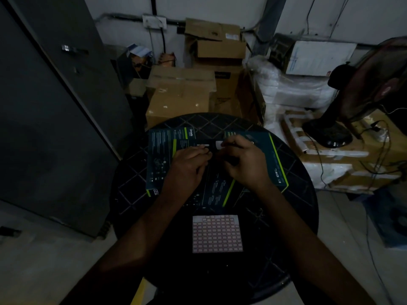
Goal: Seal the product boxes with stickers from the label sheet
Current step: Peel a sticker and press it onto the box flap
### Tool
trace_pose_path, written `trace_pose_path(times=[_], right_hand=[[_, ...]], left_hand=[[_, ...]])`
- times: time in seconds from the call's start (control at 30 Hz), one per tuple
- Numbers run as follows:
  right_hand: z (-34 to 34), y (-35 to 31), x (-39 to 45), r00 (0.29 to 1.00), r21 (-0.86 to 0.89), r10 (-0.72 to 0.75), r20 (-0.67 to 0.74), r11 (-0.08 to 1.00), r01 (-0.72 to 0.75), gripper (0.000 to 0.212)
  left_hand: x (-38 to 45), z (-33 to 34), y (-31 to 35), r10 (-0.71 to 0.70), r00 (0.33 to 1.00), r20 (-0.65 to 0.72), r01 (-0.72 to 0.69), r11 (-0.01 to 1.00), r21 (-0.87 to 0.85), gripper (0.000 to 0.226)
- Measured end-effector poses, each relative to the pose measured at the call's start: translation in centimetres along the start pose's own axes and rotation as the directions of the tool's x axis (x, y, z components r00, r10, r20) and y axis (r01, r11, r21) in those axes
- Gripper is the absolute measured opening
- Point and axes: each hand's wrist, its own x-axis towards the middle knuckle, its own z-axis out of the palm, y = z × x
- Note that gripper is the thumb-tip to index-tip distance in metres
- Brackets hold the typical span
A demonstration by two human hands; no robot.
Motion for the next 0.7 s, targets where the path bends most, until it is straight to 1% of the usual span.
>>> trace_pose_path(times=[0.07,0.13,0.23,0.37,0.47,0.6,0.7], right_hand=[[0.2,0.1,-0.2,1.000,0.022,0.003,-0.026,1.000,-0.003,0.011],[0.2,0.0,-0.2,1.000,0.039,0.017,-0.023,0.999,-0.016,0.012],[-0.2,-0.5,0.0,0.998,0.048,0.057,0.032,0.997,-0.058,0.012],[-0.6,-0.8,0.8,0.983,-0.021,0.131,0.129,0.991,-0.129,0.010],[-0.8,-0.8,1.2,0.977,-0.051,0.151,0.150,0.988,-0.145,0.010],[-0.4,-0.8,1.0,0.974,-0.023,0.189,0.123,0.982,-0.188,0.009],[0.0,-0.6,0.9,0.971,0.066,0.237,0.037,0.969,-0.240,0.010]], left_hand=[[-0.1,0.0,-0.1,0.004,1.000,0.001,-0.004,1.000,0.012,0.030],[-0.3,0.1,0.0,0.006,1.000,-0.004,-0.006,1.000,0.021,0.030],[-0.4,0.2,0.3,0.004,1.000,-0.020,-0.004,1.000,0.013,0.029],[-0.2,-0.1,0.5,0.009,1.000,-0.019,-0.009,1.000,0.022,0.027],[-0.3,-0.1,0.5,0.000,1.000,-0.007,0.000,1.000,0.031,0.027],[-0.1,-0.3,0.7,0.012,1.000,-0.012,-0.012,0.999,0.032,0.026],[-0.1,-0.4,0.9,0.002,1.000,-0.014,-0.002,1.000,0.029,0.028]])
